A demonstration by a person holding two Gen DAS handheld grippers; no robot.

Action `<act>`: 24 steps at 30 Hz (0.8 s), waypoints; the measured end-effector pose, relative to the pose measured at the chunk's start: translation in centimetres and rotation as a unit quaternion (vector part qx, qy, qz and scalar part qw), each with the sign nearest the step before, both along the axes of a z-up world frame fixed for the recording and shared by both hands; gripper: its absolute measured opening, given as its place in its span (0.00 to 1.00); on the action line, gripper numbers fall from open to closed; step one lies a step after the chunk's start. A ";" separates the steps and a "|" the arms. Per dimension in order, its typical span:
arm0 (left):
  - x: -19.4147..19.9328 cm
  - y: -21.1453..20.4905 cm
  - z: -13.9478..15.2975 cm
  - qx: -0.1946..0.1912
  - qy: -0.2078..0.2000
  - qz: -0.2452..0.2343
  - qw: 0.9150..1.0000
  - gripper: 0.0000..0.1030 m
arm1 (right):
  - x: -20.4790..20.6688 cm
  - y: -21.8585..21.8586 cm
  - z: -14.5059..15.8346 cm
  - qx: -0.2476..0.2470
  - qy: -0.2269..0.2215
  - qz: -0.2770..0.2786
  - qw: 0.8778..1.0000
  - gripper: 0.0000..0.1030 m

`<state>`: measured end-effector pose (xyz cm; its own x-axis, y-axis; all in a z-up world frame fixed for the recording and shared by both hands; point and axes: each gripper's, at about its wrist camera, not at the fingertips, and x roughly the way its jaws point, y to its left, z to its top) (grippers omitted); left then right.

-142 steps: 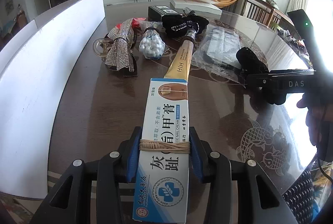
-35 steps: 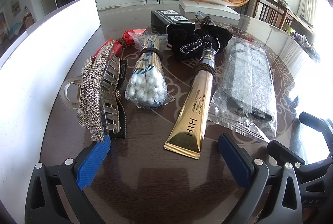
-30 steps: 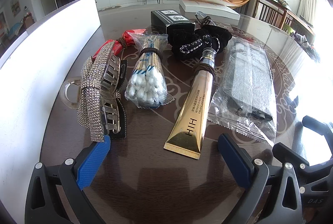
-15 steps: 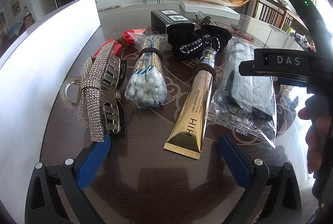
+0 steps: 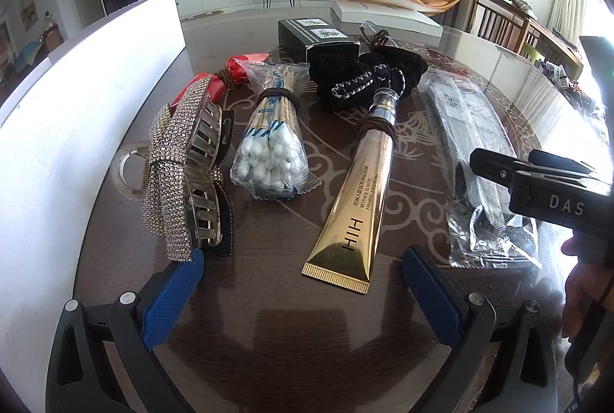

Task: Organize objects
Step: 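Move the open right tool over the phone case in the clear bag, then grasp the rhinestone bow hair clip with the left tool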

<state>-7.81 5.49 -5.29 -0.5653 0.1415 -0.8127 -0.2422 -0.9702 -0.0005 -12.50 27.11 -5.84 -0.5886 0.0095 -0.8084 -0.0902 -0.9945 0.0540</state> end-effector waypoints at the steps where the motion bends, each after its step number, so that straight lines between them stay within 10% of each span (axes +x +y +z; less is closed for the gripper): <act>1: 0.0 0.0 0.0 0.000 0.000 0.000 1.000 1.00 | 0.5 0.4 0.0 0.000 0.001 -0.002 1.000 1.00; 24: 0.0 0.0 0.0 0.000 0.000 0.000 1.000 1.00 | 8.8 5.2 0.9 -0.037 0.035 -0.047 0.998 1.00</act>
